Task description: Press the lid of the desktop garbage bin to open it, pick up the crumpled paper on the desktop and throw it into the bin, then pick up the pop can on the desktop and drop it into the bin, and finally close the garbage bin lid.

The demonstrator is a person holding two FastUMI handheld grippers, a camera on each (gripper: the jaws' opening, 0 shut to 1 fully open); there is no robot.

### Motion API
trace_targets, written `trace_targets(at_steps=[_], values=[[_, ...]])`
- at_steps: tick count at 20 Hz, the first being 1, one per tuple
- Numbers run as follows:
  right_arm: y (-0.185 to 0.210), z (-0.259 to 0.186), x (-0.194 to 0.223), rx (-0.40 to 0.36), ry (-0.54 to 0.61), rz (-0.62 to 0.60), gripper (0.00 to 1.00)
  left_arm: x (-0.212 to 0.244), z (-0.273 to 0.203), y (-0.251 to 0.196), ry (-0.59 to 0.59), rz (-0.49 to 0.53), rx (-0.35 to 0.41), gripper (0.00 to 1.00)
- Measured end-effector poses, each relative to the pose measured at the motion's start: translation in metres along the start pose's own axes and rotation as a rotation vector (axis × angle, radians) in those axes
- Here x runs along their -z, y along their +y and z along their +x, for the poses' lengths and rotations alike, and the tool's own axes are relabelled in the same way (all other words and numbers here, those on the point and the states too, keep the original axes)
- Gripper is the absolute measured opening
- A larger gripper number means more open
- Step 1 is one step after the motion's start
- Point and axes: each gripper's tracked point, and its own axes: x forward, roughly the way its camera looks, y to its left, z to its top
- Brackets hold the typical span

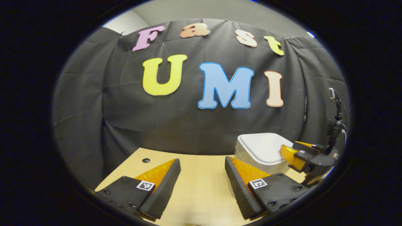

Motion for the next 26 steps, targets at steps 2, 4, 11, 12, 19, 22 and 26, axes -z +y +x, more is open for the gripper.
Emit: trace_targets(at_steps=[2,4,11,12,19,22,26], values=[[0.0,0.002,0.0,-0.003,-0.002,0.001,0.86,-0.003,0.001,-0.003,-0.006,0.008,0.004,0.94],[0.0,0.001,-0.001,-0.003,0.0,-0.006,0.86,-0.004,0.003,-0.007,-0.013,0.015,0.009,0.96],[-0.005,-0.006,-0.011,0.027,0.021,-0.054,0.86,-0.025,0.005,-0.011,-0.048,-0.006,0.005,0.96],[-0.005,-0.01,-0.019,0.028,0.006,-0.056,0.87,-0.029,0.004,-0.011,-0.055,-0.005,0.004,0.96],[-0.002,-0.056,-0.09,0.04,-0.156,-0.018,0.86,-0.074,-0.015,-0.009,-0.149,0.011,0.003,0.96],[-0.004,-0.077,-0.109,0.047,-0.201,-0.009,0.86,-0.085,-0.028,-0.006,-0.179,0.01,0.001,0.95],[-0.004,-0.102,-0.113,0.049,-0.225,-0.015,0.86,-0.092,-0.047,0.002,-0.201,0.024,-0.006,0.95]])
